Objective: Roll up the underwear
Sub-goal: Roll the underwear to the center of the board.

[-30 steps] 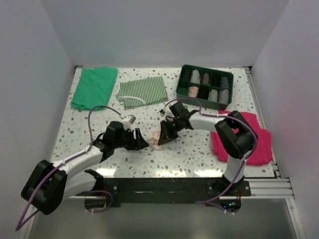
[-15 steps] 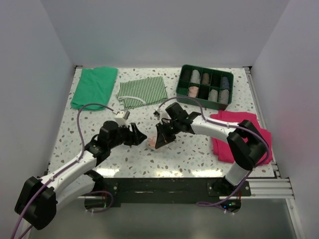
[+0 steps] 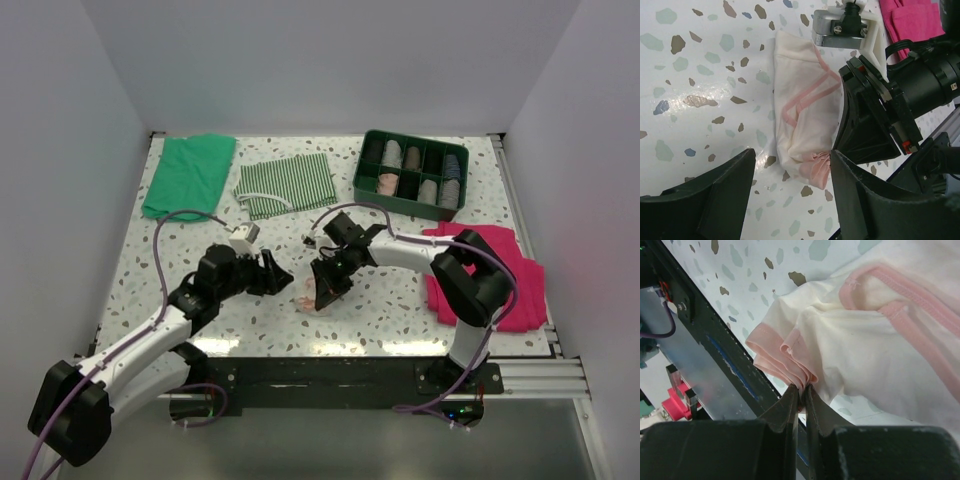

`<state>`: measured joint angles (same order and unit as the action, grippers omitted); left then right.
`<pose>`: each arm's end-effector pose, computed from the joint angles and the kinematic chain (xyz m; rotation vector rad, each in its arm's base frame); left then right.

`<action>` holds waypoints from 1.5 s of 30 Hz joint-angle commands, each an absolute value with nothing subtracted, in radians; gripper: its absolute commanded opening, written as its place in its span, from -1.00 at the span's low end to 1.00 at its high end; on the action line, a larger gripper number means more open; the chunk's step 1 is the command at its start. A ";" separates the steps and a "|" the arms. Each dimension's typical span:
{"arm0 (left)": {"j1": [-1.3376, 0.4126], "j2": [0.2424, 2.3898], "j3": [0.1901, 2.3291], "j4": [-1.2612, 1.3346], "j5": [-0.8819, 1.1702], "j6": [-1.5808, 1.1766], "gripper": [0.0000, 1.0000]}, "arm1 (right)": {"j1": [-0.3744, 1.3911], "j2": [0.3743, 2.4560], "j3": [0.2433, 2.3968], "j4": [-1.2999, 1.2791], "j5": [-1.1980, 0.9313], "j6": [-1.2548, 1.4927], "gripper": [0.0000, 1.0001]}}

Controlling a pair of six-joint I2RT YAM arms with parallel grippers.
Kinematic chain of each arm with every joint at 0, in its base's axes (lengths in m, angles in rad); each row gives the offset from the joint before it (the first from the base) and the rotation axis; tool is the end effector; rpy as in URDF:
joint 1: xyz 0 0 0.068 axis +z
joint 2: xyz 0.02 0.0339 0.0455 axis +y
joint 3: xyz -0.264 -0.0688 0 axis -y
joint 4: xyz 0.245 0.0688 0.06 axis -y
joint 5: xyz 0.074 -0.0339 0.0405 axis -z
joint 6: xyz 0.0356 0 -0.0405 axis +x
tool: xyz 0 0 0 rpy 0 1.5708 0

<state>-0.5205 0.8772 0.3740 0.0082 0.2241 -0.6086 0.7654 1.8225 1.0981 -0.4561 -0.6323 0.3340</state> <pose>0.1613 -0.1016 0.1993 0.0502 2.1848 -0.9033 0.2364 0.2563 0.1568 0.8108 -2.8169 -1.1180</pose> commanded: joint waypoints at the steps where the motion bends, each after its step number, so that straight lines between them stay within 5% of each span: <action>1: -0.529 0.867 0.338 0.037 0.241 -0.601 0.33 | 0.764 1.859 1.163 -0.480 -0.673 0.311 -1.00; 30: -0.566 0.914 0.213 0.311 0.337 -0.558 0.35 | 0.618 1.956 1.204 -0.457 -0.842 0.357 -1.00; 45: -0.574 1.160 0.276 0.469 0.301 -0.400 0.39 | 0.603 2.003 1.262 -0.503 -0.854 0.325 -1.00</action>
